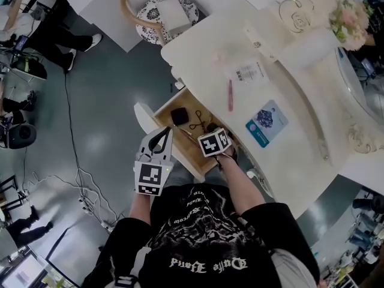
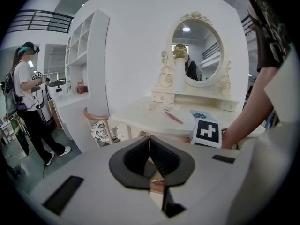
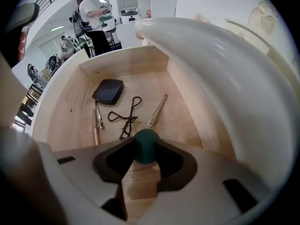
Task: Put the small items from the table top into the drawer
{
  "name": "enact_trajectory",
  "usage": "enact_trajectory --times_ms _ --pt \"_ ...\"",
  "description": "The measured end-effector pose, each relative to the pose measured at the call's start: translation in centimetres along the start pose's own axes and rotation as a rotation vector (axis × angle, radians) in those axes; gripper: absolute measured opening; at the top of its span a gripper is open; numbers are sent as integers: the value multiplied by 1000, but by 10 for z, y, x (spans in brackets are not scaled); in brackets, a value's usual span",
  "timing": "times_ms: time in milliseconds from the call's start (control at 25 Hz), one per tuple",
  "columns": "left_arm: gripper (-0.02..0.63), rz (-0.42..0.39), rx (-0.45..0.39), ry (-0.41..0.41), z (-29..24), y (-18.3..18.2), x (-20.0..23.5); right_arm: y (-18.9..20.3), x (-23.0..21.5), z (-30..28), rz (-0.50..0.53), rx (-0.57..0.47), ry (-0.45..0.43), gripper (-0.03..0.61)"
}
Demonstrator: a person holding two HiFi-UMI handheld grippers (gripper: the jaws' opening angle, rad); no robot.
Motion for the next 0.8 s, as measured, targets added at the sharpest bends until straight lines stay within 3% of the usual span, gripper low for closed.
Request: enact_trajectory --times_ms 560,800 --pt "15 3 -6 4 0 2 -4 7 7 14 -18 -26 -29 141" --pt "15 12 -21 10 -1 2 -10 3 15 46 -17 -122 -61 141"
Point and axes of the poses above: the fingertips, and each gripper's own axes: z backward along the fingers, x to its left, y out of its underside, the point moved 7 cm from there along z, backward along the fingers, and after that the axes turned 4 degrees about -z, right-handed, at the moved point
